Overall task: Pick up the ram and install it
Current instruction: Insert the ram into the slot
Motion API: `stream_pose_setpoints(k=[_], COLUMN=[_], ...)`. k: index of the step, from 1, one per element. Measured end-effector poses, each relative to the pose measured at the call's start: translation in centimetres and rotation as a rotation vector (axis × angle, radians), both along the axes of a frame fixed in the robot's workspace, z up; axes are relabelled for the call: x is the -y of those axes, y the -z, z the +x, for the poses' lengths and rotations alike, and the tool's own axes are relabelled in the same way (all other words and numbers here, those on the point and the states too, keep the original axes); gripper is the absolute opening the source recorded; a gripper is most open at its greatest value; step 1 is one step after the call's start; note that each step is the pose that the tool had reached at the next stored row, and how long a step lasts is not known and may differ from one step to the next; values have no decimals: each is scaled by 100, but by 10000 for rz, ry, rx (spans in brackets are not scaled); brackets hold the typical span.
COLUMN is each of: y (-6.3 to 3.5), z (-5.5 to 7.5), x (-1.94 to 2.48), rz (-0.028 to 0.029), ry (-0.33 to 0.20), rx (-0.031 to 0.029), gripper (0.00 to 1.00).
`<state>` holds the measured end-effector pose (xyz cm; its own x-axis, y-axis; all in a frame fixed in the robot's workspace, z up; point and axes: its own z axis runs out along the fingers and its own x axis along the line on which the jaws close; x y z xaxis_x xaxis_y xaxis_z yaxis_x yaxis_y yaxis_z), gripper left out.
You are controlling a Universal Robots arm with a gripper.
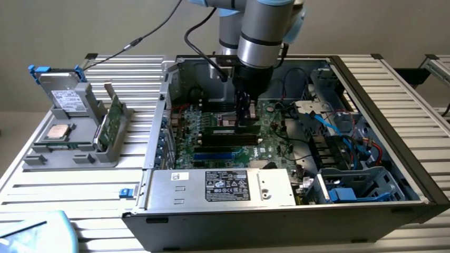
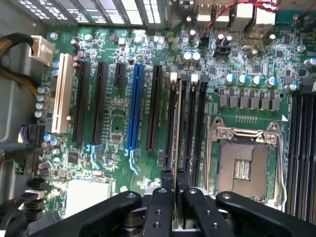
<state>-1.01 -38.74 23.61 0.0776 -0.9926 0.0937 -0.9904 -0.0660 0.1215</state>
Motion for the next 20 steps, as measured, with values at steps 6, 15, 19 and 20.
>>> stream_pose_setpoints(k=[6, 15, 19, 20], y=[5, 29, 30, 29], z=[-85, -87, -86, -86], x=[2, 42, 42, 42], rz=[0, 34, 35, 35], ry=[89, 92, 90, 90], rx=[0, 112, 220, 225], gripper=[14, 14, 14, 14])
